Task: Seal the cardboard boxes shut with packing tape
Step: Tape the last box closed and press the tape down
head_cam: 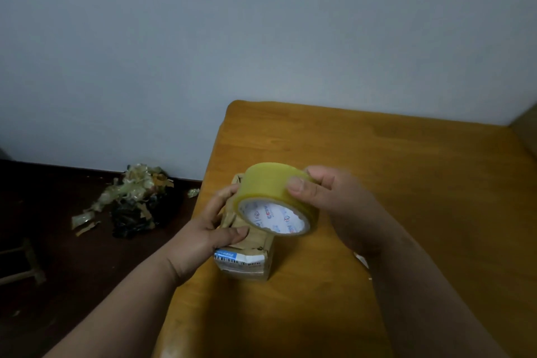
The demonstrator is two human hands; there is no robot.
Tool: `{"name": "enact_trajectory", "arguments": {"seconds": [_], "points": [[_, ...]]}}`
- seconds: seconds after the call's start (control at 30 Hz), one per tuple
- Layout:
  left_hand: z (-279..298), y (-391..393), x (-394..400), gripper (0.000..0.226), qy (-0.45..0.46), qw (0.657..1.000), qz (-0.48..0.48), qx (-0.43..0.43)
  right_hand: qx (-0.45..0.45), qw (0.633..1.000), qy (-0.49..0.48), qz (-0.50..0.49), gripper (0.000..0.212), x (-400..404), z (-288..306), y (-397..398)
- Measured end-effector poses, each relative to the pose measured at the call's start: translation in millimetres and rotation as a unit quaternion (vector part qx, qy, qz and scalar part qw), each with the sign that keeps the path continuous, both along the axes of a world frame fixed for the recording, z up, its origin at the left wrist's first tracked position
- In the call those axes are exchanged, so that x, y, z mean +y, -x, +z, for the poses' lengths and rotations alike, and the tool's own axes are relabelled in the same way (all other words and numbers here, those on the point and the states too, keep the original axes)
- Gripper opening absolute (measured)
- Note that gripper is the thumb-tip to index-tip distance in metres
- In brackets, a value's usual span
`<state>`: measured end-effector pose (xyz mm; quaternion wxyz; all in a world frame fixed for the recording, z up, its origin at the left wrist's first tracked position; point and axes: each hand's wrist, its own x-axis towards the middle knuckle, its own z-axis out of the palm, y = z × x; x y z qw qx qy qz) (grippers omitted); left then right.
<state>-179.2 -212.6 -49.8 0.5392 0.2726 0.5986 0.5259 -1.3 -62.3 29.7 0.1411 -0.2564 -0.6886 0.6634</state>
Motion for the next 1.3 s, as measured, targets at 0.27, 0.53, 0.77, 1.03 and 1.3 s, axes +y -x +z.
{"name": "enact_trajectory", "arguments": {"seconds": [0.27,0.53,0.77,1.03,1.3], "points": [[-2,-5,4,0.073,-0.017,1.0,-0.019,0.018,-0.049,0.999,-0.001,-0.019,0.051,24,-9,-40],[-3,-2,3,0.089,-0.021,0.999,0.006,-0.024,-0.125,0.992,-0.02,-0.019,0.064,33,-34,-47],[2,-5,0,0.101,-0.022,0.995,0.021,-0.091,-0.149,0.989,-0.007,-0.005,0.043,25,-52,-33],[-2,3,-8,0.104,-0.028,0.978,0.03,-0.204,-0.113,0.993,0.012,-0.036,0.055,15,-59,-26],[6,-11,-1,0.064,-0.02,0.984,0.111,-0.135,-0.074,0.996,0.034,-0.043,0.04,9,-62,-25]]}}
